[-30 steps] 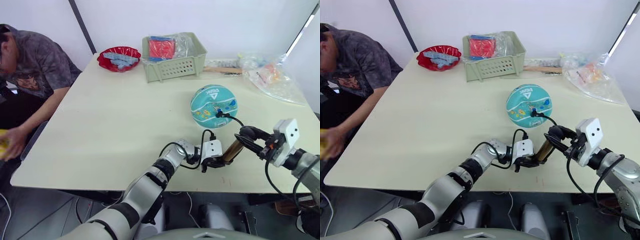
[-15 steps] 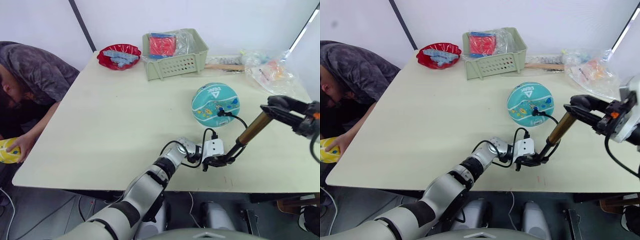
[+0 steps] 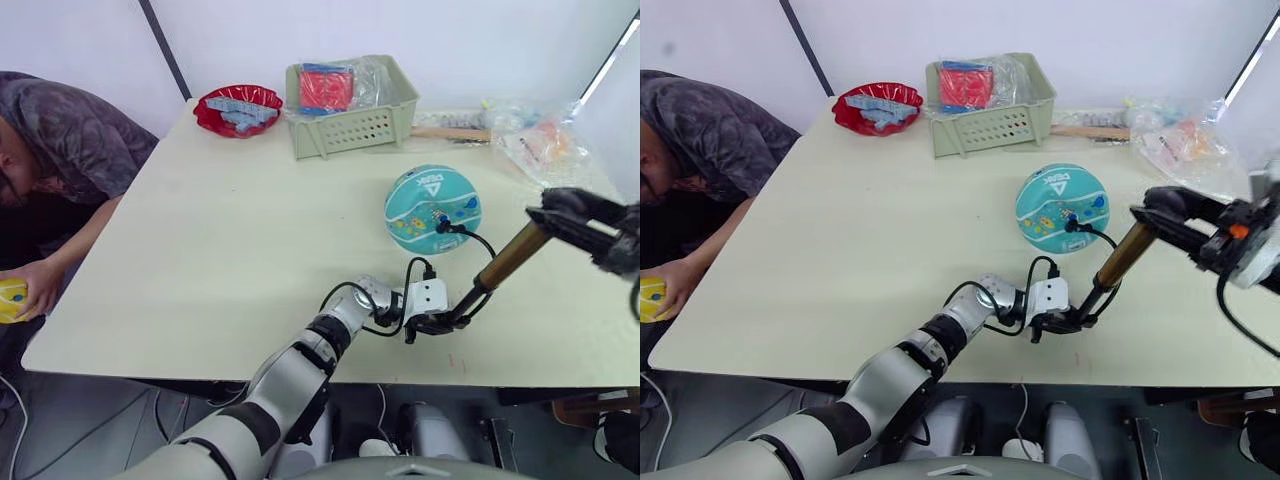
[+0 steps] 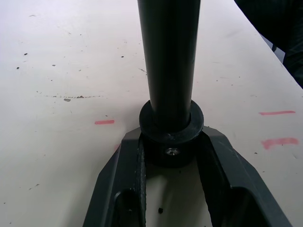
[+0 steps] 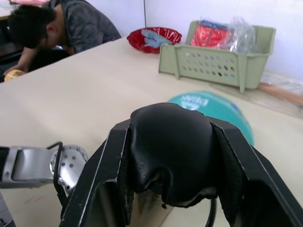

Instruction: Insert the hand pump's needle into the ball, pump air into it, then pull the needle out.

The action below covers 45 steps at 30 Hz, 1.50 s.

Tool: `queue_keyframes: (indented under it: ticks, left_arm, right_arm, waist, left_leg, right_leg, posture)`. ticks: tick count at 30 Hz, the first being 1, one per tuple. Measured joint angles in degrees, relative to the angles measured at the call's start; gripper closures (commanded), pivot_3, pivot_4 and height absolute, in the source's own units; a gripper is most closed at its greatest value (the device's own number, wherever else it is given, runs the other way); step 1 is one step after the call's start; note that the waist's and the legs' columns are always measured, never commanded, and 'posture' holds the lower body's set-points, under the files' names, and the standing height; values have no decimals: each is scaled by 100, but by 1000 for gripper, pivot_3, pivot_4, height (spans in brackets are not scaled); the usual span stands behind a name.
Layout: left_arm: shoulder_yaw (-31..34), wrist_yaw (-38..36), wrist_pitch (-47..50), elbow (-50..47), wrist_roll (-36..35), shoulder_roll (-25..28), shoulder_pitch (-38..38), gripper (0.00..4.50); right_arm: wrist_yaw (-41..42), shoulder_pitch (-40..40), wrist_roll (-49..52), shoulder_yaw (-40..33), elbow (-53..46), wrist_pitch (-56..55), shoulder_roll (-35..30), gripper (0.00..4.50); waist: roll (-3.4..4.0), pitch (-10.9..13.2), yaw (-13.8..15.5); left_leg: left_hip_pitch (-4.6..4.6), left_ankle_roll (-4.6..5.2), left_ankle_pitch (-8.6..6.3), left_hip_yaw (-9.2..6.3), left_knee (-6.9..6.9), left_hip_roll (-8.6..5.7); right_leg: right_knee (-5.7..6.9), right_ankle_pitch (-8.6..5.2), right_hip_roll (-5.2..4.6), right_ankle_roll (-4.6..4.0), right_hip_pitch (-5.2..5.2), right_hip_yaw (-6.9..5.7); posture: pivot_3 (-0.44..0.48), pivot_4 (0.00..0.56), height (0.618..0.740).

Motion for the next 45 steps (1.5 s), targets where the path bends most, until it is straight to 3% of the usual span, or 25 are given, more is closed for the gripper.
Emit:
queue_keyframes:
  ticks: [11,19,27,38,45]
  left_arm:
    - [1,12,46,42,0,44,7,3405]
    - [4,18,96,41,-1,51,5,3405]
    - [4,-34,74,20,-5,18,-38,3405]
    - [4,-77,11,21,-5,16,-94,3405]
    - [4,-81,-8,21,-5,9,-111,3405]
  right_arm:
    - [-100,718,-2212,1847,264,-1625,1322,2779]
    - [-33,864,-2886,2289,504,-2211,1676,2779]
    - [25,548,-2057,1683,287,-1261,1155,2779]
    - [94,-641,122,-16,300,57,-256,2779]
    - [77,-850,415,-246,482,334,-588,2779]
  waist:
    - [-29,-22,-9]
    - [-22,-23,-12]
    - [14,9,-1]
    - [39,72,1]
    - [34,81,0]
  left_leg:
    - [62,-3,1,-11,-4,11]
    - [88,-3,1,-9,-11,16]
    - [74,-3,1,-7,-11,9]
    - [66,-2,1,-6,-11,3]
    - [62,-2,1,-3,-10,1]
  right_leg:
    - [7,-11,12,-22,49,-44]
    - [6,-13,5,-29,61,-71]
    - [2,-13,-6,-29,60,-71]
    - [-2,-13,-16,-28,58,-72]
    - [-2,-13,-24,-28,55,-70]
  posture:
    - [0,150,738]
    - [0,150,738]
    - [0,150,738]
    - [0,150,738]
    - [0,150,738]
